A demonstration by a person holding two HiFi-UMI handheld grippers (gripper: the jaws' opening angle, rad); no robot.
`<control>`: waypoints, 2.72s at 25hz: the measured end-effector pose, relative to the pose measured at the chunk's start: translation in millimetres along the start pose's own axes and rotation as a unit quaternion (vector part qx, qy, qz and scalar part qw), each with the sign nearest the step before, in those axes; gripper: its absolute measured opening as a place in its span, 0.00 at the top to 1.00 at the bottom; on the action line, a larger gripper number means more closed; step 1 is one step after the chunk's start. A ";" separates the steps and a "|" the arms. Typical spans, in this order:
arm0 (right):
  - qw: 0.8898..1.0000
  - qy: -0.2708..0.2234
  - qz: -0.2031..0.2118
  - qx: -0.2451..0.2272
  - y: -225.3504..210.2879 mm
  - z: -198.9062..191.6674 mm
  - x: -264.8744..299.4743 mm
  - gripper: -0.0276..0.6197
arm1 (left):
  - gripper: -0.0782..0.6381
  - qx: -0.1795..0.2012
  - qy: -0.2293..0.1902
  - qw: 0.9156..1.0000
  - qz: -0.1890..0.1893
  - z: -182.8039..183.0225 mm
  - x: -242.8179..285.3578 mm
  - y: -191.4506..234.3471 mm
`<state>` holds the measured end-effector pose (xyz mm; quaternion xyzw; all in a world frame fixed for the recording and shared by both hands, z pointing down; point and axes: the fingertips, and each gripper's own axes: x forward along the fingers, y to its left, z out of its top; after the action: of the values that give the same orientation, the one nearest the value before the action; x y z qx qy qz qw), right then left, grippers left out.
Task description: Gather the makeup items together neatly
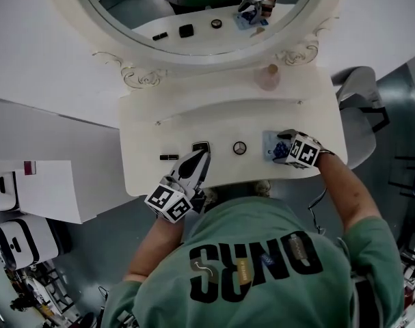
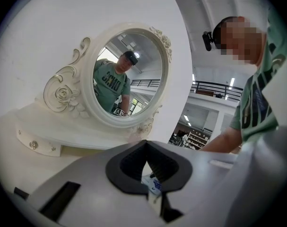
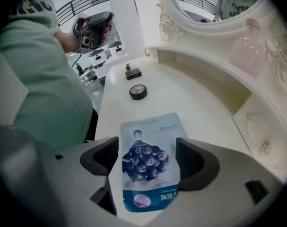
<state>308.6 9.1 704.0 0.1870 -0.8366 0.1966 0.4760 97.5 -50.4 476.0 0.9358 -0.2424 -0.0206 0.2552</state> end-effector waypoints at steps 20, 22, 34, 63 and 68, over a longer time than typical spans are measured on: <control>0.862 -0.452 -0.190 0.131 -18.1 207.8 -289.1 0.76 | 0.89 0.108 -0.086 0.989 0.049 143.8 -67.0 8.5; 0.852 -0.462 -0.205 0.139 -16.8 212.8 -301.1 0.87 | 0.89 0.117 -0.094 0.987 0.053 155.8 -72.7 5.8; 0.848 -0.456 -0.219 0.159 -10.1 212.3 -299.0 0.97 | 0.89 0.129 -0.106 0.983 0.070 168.7 -86.0 -3.1; 0.858 -0.440 -0.225 0.137 -8.6 211.9 -293.9 0.97 | 0.89 0.123 -0.098 0.985 0.067 159.0 -82.0 -5.9; 0.859 -0.439 -0.225 0.134 -9.6 213.3 -293.0 0.97 | 0.89 0.125 -0.097 0.985 0.068 159.3 -82.2 -3.0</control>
<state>298.9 -70.4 350.4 0.4989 -0.8596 0.0921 0.0604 0.5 -84.5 329.1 0.9353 -0.3295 -0.0638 0.1121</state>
